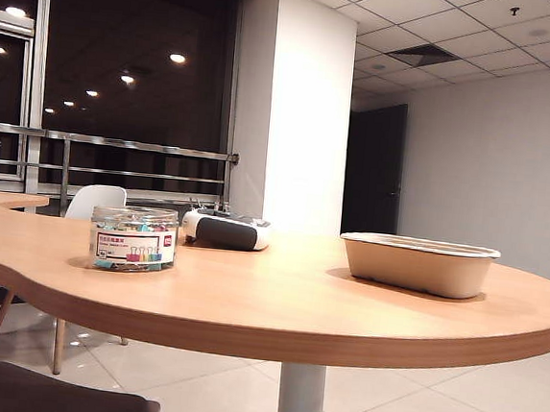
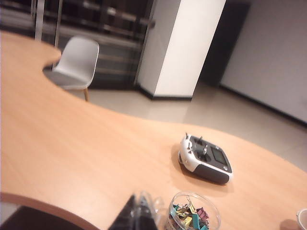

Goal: Pick up the box filled with clips, pour some clips from it into the rectangular paper box, and then put the clip box back on the table.

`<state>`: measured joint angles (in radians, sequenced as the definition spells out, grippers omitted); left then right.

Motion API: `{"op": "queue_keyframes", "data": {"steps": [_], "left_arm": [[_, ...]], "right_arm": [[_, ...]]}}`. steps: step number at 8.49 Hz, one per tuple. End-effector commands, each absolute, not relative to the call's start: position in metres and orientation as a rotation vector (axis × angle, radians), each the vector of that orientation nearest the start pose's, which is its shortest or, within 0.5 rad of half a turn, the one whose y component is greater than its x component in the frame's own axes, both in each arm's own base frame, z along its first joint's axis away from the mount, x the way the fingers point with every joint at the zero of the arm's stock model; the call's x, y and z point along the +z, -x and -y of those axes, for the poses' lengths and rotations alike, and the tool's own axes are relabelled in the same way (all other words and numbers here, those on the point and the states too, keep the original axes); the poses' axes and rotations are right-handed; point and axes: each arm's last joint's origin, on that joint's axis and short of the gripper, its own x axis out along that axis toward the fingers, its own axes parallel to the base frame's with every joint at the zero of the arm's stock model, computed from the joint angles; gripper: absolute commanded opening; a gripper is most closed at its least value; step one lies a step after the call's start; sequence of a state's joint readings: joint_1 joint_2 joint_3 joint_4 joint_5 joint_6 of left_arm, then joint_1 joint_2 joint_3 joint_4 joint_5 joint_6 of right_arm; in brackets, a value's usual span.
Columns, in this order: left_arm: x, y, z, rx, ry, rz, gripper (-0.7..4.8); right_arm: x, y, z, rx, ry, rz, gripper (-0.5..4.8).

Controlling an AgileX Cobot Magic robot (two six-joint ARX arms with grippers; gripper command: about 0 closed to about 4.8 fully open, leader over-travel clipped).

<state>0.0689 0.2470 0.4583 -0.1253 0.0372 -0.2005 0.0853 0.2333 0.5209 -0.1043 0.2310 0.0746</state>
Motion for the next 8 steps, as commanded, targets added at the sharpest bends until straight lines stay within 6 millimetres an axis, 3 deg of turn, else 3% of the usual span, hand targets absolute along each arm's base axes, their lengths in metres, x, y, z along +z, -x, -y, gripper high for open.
{"op": "queue_keyframes", "data": {"steps": [1, 2, 3, 5, 6, 7, 8], "left_arm": [[0.346, -0.141, -0.009, 0.031, 0.223, -0.025, -0.05], [0.377, -0.312, -0.011, -0.201, 0.293, -0.424, -0.05], [0.331, -0.375, 0.009, -0.242, 0.273, -0.618, -0.05], [0.314, -0.390, 0.024, -0.261, 0.228, -0.721, 0.02], [0.306, -0.395, 0.031, -0.260, 0.197, -0.765, 0.43], [0.284, -0.404, 0.047, -0.285, 0.152, -0.842, 2.70], [0.263, -0.409, 0.054, -0.291, 0.151, -0.930, 3.21]], "right_arm": [[0.371, -0.118, -0.004, -0.110, -0.090, 0.129, -0.01], [0.401, -0.254, -0.022, 0.088, -0.022, -0.075, -0.01], [0.383, -0.280, -0.026, 0.093, -0.021, -0.116, -0.01], [0.380, -0.284, -0.026, 0.094, -0.020, -0.128, -0.01], [0.379, -0.285, -0.026, 0.094, -0.020, -0.130, -0.01], [0.379, -0.285, -0.026, 0.093, -0.020, -0.130, -0.01], [0.379, -0.285, -0.026, 0.093, -0.020, -0.130, -0.01]]}}
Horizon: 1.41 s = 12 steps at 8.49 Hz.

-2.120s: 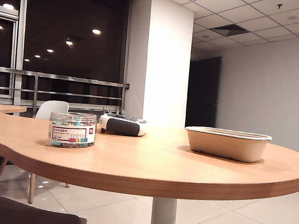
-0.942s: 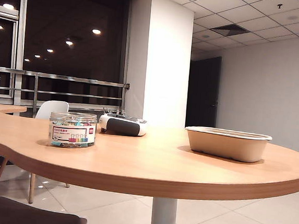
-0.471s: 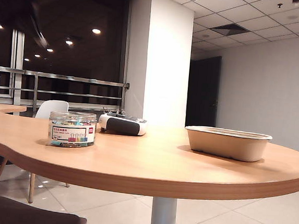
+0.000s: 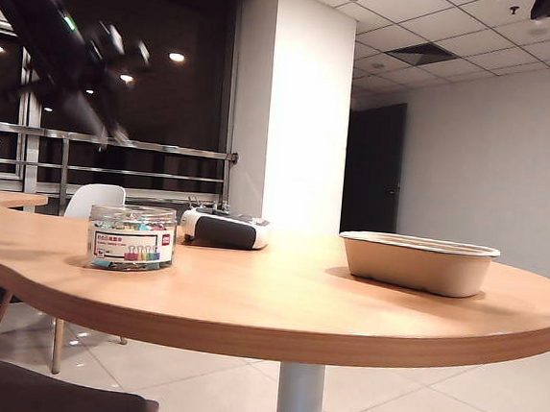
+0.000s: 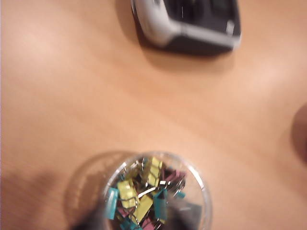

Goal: Pick up the box filled with clips, pour some clips from it into the rectangular paper box, and then put the clip box back on the table.

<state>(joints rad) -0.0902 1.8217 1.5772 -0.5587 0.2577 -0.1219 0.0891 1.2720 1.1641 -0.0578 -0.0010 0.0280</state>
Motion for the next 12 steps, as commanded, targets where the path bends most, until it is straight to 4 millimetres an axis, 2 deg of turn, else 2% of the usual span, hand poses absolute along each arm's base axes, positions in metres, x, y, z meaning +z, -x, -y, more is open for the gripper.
{"op": "queue_keyframes", "data": {"steps": [1, 2, 5, 7, 8, 11, 12], "left_arm": [[0.257, -0.409, 0.054, -0.287, 0.152, -0.965, 3.21], [0.247, -0.408, 0.052, -0.243, 0.113, -1.030, 3.18], [0.236, -0.410, 0.053, -0.238, 0.114, -1.069, 3.18], [0.216, -0.415, 0.053, -0.231, 0.118, -1.126, 3.09], [0.213, -0.414, 0.053, -0.227, 0.119, -1.152, 2.30], [0.211, -0.412, 0.053, -0.223, 0.123, -1.182, 1.43], [0.211, -0.412, 0.053, -0.223, 0.122, -1.182, 1.43]], "right_arm": [[0.379, -0.285, -0.026, 0.093, -0.020, -0.130, -0.01], [0.379, -0.285, -0.026, 0.093, -0.020, -0.131, -0.01], [0.379, -0.285, -0.026, 0.093, -0.020, -0.131, -0.01], [0.379, -0.285, -0.026, 0.093, -0.020, -0.130, -0.01], [0.379, -0.285, -0.026, 0.093, -0.020, -0.130, -0.01], [0.379, -0.285, -0.027, 0.118, -0.022, -0.130, -0.01], [0.379, -0.285, -0.027, 0.118, -0.022, -0.130, -0.01]]}}
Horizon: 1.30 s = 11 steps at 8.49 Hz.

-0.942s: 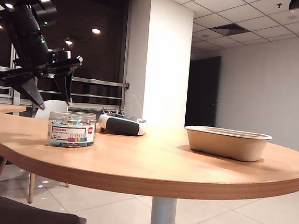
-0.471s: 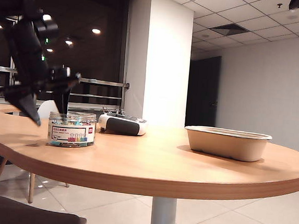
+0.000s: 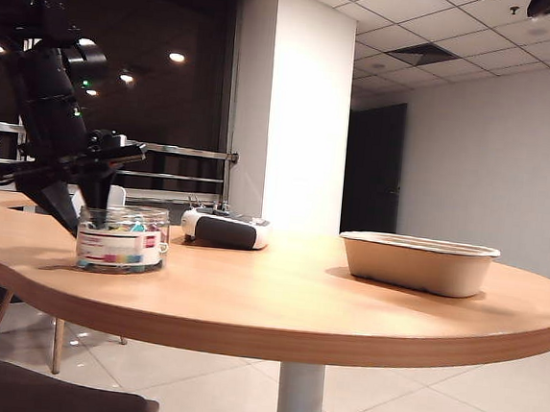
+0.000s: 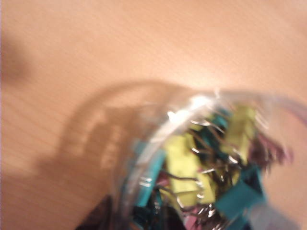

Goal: Pick up the box filled with clips, pour some clips from it into the rectangular paper box, and then put the clip box back on the table.

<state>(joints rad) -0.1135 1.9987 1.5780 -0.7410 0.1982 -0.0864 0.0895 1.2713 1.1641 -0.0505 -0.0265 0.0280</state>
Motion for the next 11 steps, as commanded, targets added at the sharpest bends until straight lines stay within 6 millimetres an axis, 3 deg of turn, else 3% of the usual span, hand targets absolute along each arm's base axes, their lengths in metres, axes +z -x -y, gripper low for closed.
{"op": "queue_keyframes", "data": {"steps": [1, 6, 8, 10, 11], "left_arm": [[0.2111, -0.4115, 0.0530, -0.223, 0.122, -1.183, 1.43], [0.2109, -0.4107, 0.0536, -0.223, 0.121, -1.191, 1.42], [0.2108, -0.4103, 0.0553, -0.227, 0.119, -1.194, 0.89], [0.2104, -0.4093, 0.0555, -0.226, 0.119, -1.205, 0.81], [0.2104, -0.4093, 0.0555, -0.226, 0.119, -1.205, 0.20]], "right_arm": [[0.3792, -0.2852, -0.0269, 0.118, -0.022, -0.130, -0.01], [0.3792, -0.2852, -0.0270, 0.119, -0.022, -0.130, -0.01], [0.3792, -0.2852, -0.0270, 0.119, -0.022, -0.130, -0.01], [0.3792, -0.2852, -0.0270, 0.119, -0.022, -0.130, -0.01], [0.3792, -0.2852, -0.0270, 0.119, -0.022, -0.130, -0.01]]}}
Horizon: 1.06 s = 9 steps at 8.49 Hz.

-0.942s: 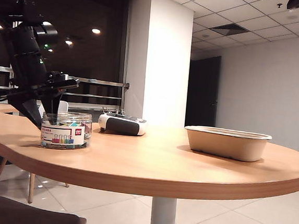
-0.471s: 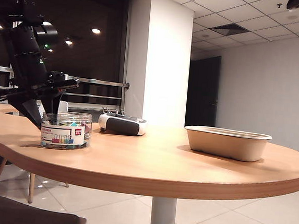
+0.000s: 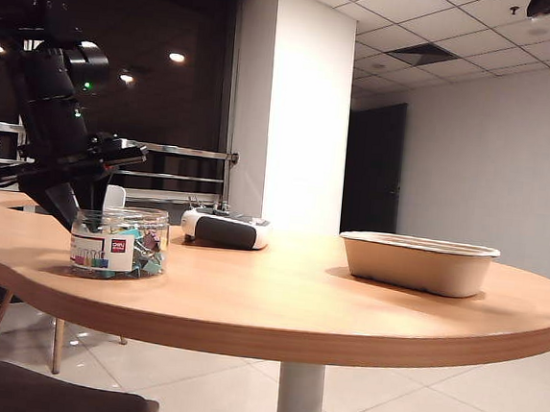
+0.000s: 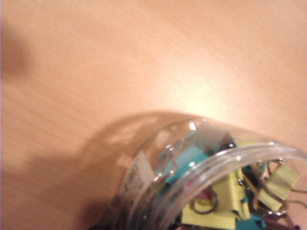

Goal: Pick up the box filled with clips, pour some clips from it into the rectangular paper box, and then put the clip box back on the table.

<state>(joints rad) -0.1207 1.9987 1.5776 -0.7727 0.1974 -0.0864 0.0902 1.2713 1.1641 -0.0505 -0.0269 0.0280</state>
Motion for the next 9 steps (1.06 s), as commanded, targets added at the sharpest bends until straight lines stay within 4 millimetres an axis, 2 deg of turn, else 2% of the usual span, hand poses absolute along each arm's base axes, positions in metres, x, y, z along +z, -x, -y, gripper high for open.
{"op": "queue_keyframes", "data": {"steps": [1, 4, 5, 6, 7, 9], "left_arm": [[0.210, -0.409, 0.056, -0.227, 0.119, -1.205, 0.20], [0.211, -0.410, 0.056, -0.227, 0.120, -1.201, -0.06], [0.211, -0.409, 0.056, -0.227, 0.119, -1.201, -0.06], [0.229, -0.404, 0.055, -0.229, 0.122, -1.155, -0.06], [0.238, -0.402, 0.055, -0.232, 0.122, -1.133, -0.06], [0.245, -0.399, 0.054, -0.234, 0.121, -1.114, -0.06]], "right_arm": [[0.379, -0.285, -0.027, 0.119, -0.022, -0.131, -0.01], [0.378, -0.287, -0.027, 0.119, -0.022, -0.136, -0.01], [0.367, -0.295, -0.029, 0.171, -0.026, -0.187, -0.01], [0.309, -0.339, -0.034, 0.209, -0.025, -0.392, 1.36], [0.287, -0.353, -0.035, 0.278, -0.008, -0.446, 2.10], [0.268, -0.365, -0.037, 0.311, 0.004, -0.479, 2.10]]}}
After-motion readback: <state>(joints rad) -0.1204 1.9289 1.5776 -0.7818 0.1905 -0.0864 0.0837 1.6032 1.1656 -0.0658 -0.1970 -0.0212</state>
